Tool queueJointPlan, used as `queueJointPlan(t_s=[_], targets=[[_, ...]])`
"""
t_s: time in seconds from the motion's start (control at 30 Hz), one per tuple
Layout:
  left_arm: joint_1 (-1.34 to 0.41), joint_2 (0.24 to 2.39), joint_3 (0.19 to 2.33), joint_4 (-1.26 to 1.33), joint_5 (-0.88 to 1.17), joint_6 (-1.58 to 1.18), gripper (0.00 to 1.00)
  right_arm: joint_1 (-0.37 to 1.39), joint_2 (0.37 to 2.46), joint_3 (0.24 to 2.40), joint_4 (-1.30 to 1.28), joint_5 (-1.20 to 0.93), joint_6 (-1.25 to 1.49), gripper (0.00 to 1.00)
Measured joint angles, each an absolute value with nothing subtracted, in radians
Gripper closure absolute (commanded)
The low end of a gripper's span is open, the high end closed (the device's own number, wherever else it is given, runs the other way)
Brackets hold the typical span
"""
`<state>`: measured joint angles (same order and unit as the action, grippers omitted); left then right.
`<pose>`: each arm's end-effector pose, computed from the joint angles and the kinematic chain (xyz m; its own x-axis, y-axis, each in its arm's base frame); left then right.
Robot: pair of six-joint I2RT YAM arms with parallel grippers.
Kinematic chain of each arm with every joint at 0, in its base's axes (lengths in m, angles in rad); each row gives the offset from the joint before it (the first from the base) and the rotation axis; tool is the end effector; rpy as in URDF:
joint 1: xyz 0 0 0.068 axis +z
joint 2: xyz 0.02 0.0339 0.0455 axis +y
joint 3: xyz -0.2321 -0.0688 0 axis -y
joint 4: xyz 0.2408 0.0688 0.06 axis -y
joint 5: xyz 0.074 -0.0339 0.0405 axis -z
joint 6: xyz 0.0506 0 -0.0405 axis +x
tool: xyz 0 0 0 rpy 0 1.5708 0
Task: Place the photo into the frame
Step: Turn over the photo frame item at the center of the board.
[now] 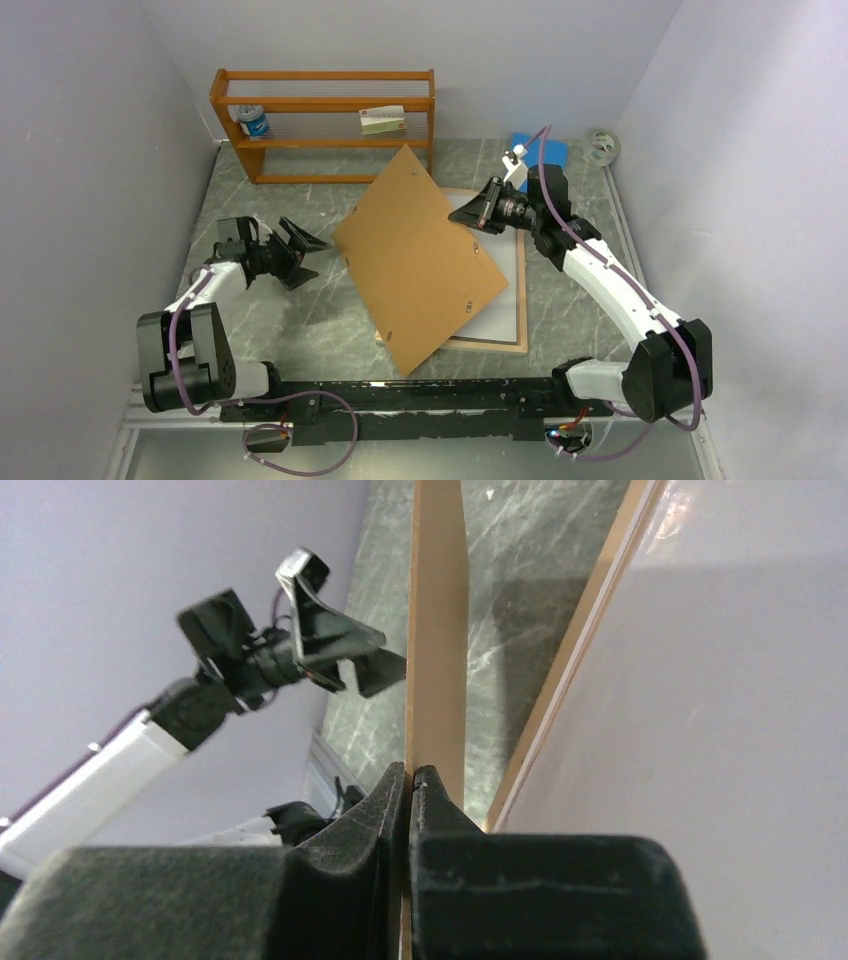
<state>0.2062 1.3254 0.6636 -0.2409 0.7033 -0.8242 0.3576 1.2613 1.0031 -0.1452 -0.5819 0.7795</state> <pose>0.2614 0.0212 0.1496 -0.6951 -0.7173 -0.0481 -0.4037 0.4448 -0.7995 0.2754 0.1326 0.2855 -0.7999 0.3280 -0.5025 -0.2863 0.5273 0.8000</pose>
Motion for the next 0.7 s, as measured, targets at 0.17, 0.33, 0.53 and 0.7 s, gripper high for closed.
queueJointPlan(t_s=[0.17, 0.33, 0.53, 0.7], targets=[[0.134, 1.325, 0.54, -0.032, 0.766, -0.886, 0.06, 0.334, 1.226, 0.968, -0.078, -0.597, 0.856, 1.0], [0.082, 1.326, 0.499, 0.129, 0.84, -0.94, 0.08, 0.315, 1.171, 0.962, 0.008, -0.625, 0.929, 1.0], [0.046, 1.328, 0.437, 0.607, 1.013, -1.144, 0.2, 0.293, 1.143, 0.947, 0.086, -0.642, 1.013, 1.0], [0.045, 1.33, 0.414, 0.997, 1.097, -1.377, 0.45, 0.268, 1.119, 0.921, 0.123, -0.667, 1.077, 1.0]])
